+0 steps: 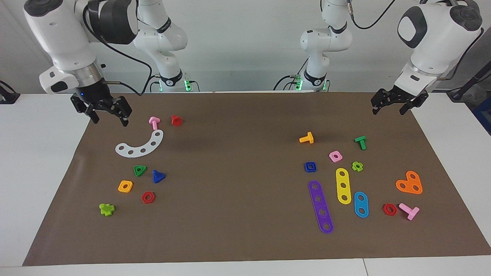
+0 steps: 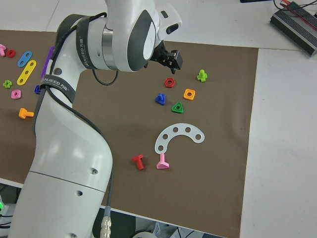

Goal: Unscrew and place screws in storage area

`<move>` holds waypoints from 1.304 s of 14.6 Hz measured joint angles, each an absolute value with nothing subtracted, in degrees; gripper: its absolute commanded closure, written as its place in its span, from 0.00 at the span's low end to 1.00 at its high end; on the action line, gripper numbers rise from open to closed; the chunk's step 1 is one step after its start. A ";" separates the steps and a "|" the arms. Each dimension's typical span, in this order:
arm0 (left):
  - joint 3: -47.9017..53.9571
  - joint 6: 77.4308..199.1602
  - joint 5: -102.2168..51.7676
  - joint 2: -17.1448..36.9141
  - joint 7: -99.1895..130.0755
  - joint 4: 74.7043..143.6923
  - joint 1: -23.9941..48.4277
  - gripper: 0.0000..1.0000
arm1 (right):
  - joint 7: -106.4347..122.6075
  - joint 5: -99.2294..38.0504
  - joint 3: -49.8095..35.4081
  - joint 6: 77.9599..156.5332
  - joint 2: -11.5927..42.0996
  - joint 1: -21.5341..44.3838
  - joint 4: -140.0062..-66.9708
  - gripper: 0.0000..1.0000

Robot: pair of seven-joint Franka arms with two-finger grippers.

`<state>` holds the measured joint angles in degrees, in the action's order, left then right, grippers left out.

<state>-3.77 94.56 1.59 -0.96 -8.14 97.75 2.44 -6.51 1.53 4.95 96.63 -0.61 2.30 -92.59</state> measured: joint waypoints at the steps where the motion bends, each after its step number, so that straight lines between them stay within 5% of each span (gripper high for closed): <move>1: -3.77 94.56 1.59 -0.96 -8.14 97.75 2.44 0.00 | -6.51 1.53 5.12 93.79 -1.55 1.99 -91.16 0.00; 19: -3.77 94.56 1.59 -0.96 -8.12 97.76 2.44 0.00 | -6.51 1.47 2.91 89.41 -2.55 2.46 -91.79 0.00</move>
